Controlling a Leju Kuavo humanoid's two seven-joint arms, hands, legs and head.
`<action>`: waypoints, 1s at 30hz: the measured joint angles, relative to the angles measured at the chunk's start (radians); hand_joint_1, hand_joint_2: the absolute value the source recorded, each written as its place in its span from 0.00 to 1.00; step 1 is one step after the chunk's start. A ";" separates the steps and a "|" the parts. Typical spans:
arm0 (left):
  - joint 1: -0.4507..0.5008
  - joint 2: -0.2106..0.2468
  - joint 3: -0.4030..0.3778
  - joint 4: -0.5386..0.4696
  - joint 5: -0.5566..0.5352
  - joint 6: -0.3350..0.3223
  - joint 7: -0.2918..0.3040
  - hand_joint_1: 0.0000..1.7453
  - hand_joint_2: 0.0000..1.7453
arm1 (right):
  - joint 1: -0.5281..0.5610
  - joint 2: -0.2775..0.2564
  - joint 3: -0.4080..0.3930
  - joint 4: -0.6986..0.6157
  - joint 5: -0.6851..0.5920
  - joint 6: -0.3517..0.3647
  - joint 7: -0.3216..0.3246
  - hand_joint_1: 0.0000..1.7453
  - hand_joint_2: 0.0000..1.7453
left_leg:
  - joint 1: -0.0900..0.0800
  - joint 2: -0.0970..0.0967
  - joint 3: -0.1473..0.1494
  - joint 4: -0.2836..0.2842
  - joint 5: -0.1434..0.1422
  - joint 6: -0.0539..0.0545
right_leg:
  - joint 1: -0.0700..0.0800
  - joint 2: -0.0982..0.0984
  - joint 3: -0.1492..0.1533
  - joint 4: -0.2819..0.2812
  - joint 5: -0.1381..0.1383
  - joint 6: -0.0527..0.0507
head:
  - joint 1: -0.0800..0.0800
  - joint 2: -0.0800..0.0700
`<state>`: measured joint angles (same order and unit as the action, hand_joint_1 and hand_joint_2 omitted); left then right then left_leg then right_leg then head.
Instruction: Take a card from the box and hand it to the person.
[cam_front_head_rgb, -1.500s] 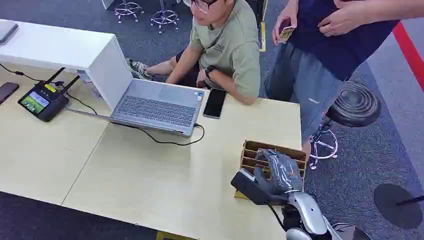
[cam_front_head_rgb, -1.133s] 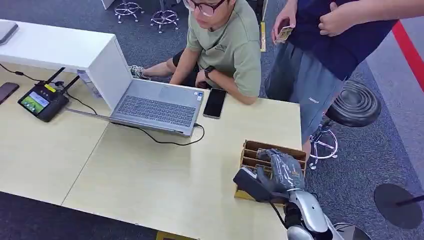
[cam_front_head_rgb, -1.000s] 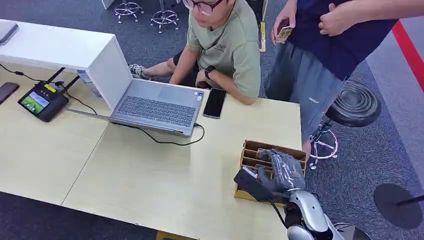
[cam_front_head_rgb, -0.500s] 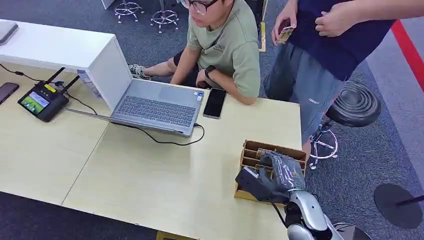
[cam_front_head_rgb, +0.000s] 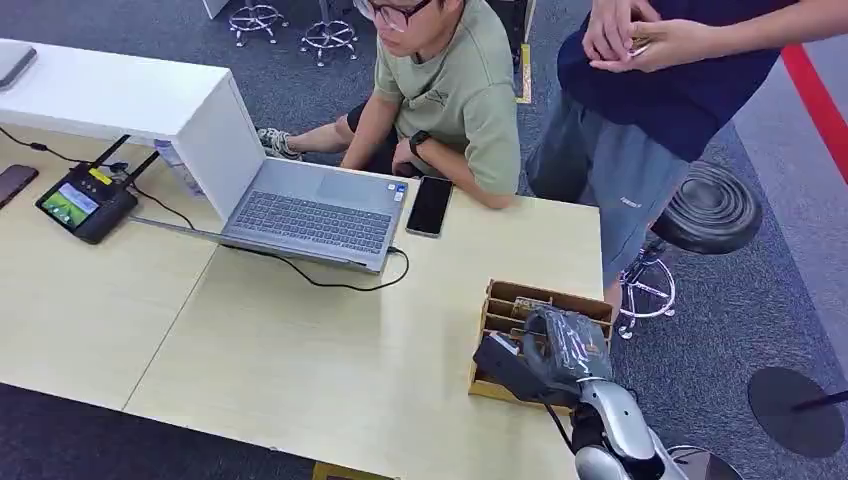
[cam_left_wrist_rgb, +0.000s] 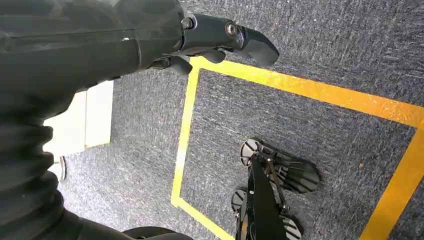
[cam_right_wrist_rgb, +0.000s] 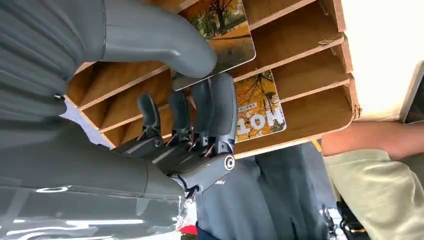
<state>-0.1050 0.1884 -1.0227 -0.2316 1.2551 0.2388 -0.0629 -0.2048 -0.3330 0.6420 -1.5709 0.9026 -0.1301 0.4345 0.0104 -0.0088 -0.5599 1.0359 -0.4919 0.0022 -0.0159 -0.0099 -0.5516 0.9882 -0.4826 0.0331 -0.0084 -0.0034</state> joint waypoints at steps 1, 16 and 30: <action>0.000 0.000 0.000 0.000 0.000 0.000 0.000 0.00 1.00 | 0.000 0.000 0.000 0.000 0.000 0.000 0.000 0.84 1.00 | 0.000 0.000 0.000 0.000 0.000 0.000 | 0.000 0.000 0.000 0.000 0.000 0.000 | 0.000 0.000; 0.000 0.000 0.000 0.000 0.000 0.000 0.000 0.00 1.00 | 0.000 0.000 0.000 0.000 0.000 0.000 0.000 0.86 1.00 | 0.000 0.000 0.000 0.000 0.000 0.000 | 0.000 0.000 0.000 0.000 0.000 0.000 | 0.000 0.000; 0.000 0.000 0.000 0.000 0.000 0.000 0.000 0.00 1.00 | 0.001 0.000 -0.001 0.000 0.000 0.005 -0.002 0.90 1.00 | 0.000 0.000 0.000 0.000 0.000 0.000 | 0.000 0.000 0.000 0.000 0.000 0.000 | 0.000 0.000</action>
<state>-0.1050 0.1884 -1.0227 -0.2316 1.2551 0.2388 -0.0629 -0.2043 -0.3330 0.6409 -1.5709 0.9026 -0.1255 0.4330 0.0104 -0.0087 -0.5599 1.0359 -0.4920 0.0022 -0.0159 -0.0097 -0.5517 0.9882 -0.4826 0.0331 -0.0084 -0.0034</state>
